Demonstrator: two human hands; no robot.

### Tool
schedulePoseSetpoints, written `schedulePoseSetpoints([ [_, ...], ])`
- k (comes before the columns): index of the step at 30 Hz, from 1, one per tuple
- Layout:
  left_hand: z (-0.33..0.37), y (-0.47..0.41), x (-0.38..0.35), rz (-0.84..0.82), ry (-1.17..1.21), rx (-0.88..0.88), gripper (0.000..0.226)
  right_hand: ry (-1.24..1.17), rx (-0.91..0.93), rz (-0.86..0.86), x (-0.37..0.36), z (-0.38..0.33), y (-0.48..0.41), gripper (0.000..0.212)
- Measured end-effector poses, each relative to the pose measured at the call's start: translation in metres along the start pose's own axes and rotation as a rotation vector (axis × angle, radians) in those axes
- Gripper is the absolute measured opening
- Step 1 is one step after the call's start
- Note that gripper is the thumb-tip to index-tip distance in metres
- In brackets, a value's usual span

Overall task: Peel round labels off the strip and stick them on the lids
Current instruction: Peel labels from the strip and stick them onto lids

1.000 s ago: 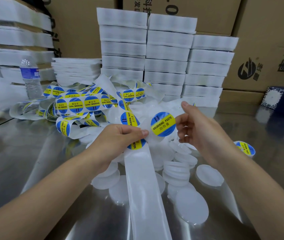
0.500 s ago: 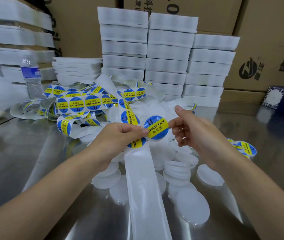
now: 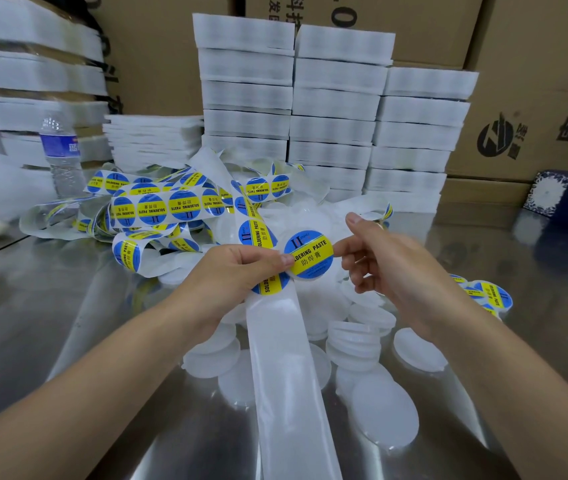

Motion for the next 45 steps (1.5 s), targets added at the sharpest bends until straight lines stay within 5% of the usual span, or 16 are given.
schedulePoseSetpoints([
  [6,-0.001,-0.001,0.001,0.023,-0.006,0.019,0.012,0.016,0.002,0.001,0.001,0.0,0.001,0.046],
  [13,0.001,0.0,-0.001,0.017,0.023,0.009,0.024,0.048,-0.001,-0.001,0.0,0.001,0.0,0.048],
  [37,-0.001,-0.002,0.001,0.033,0.0,-0.036,0.012,0.358,0.194,0.253,0.012,-0.002,0.006,0.053],
  [45,0.004,0.0,-0.002,-0.025,0.051,-0.083,0.04,0.334,0.247,-0.014,-0.013,0.007,0.006,0.036],
])
Point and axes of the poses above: each hand's wrist, its own y-axis away from the middle knuckle, its own x-axis out of the back of the hand, z = x × y, the point moved 4 cm from there along -y, towards the middle knuckle, and after that the axes turned 5 degrees about -y, right-handed, at the moved point
